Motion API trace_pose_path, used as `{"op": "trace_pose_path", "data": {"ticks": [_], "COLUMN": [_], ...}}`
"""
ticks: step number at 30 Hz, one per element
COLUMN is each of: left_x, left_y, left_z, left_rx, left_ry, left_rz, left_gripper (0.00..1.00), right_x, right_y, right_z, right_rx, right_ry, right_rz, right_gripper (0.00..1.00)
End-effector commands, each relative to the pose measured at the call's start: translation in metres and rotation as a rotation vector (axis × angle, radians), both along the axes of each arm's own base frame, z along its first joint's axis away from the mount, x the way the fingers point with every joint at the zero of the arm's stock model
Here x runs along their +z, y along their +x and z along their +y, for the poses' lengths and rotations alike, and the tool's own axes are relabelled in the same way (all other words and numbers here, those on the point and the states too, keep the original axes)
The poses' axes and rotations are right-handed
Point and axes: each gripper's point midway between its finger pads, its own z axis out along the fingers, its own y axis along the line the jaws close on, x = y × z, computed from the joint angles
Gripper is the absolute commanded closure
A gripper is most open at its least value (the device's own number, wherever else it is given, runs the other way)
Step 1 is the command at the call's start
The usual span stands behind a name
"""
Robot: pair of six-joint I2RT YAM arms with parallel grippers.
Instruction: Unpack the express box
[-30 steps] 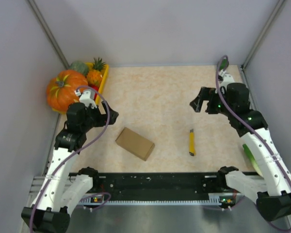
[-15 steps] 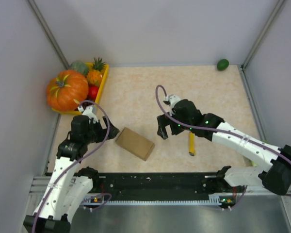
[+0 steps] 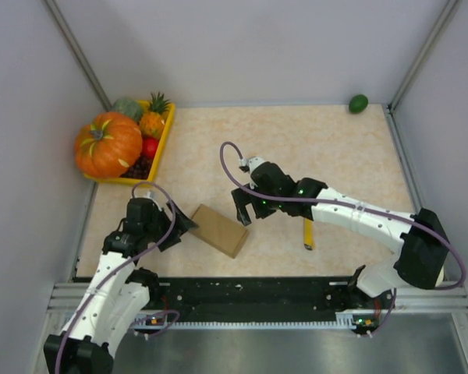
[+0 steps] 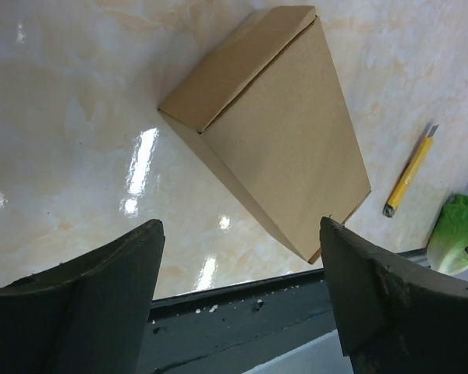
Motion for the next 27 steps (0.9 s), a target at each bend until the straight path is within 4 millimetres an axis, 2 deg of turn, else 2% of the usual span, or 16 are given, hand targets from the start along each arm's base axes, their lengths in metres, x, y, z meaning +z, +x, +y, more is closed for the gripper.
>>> {"op": "trace_pose_path", "data": {"ticks": [1,6,11,13,18,21,22,24,25,27], "left_x": [0.005,-0.007,-0.006,-0.008,-0.009,-0.007,-0.006,-0.006,-0.004,-0.005], "left_y": [0.008,0.007,0.019,0.024,0.041,0.056,0.066,0.074,0.085,0.095], "left_z": [-0.014,-0.018,-0.028,-0.033,-0.045,-0.059,-0.064,-0.073,-0.078,-0.085], "left_rx": [-0.049,-0.091,-0.107,-0.121,-0.184,-0.236,-0.252,-0.293,-0.305,-0.34], "left_ry": [-0.062,-0.054,-0.095,-0.108,-0.095,-0.069,-0.057,-0.029,-0.021,0.005], "left_rz": [0.002,0.054,0.043,0.047,0.033,0.039,0.045,0.042,0.041,0.03], "left_gripper": [0.15,0.16,0.18,0.2,0.23,0.24,0.24,0.25,0.26,0.27], "right_x": [0.024,0.012,-0.005,-0.013,-0.029,-0.032,-0.032,-0.031,-0.03,-0.031], "right_y": [0.011,0.014,0.018,0.021,0.025,0.029,0.03,0.034,0.035,0.043], "right_z": [0.017,0.01,0.007,0.007,0.011,0.012,0.012,0.009,0.008,-0.002], "right_rx": [-0.019,-0.049,-0.076,-0.091,-0.131,-0.147,-0.153,-0.172,-0.189,-0.242], "right_ry": [0.054,0.015,-0.033,-0.054,-0.078,-0.086,-0.087,-0.091,-0.083,-0.077], "right_rz": [-0.061,-0.064,-0.057,-0.049,-0.017,-0.016,-0.018,-0.028,-0.025,-0.017], "right_gripper": [0.07,0.07,0.08,0.12,0.18,0.17,0.17,0.16,0.16,0.16]}}
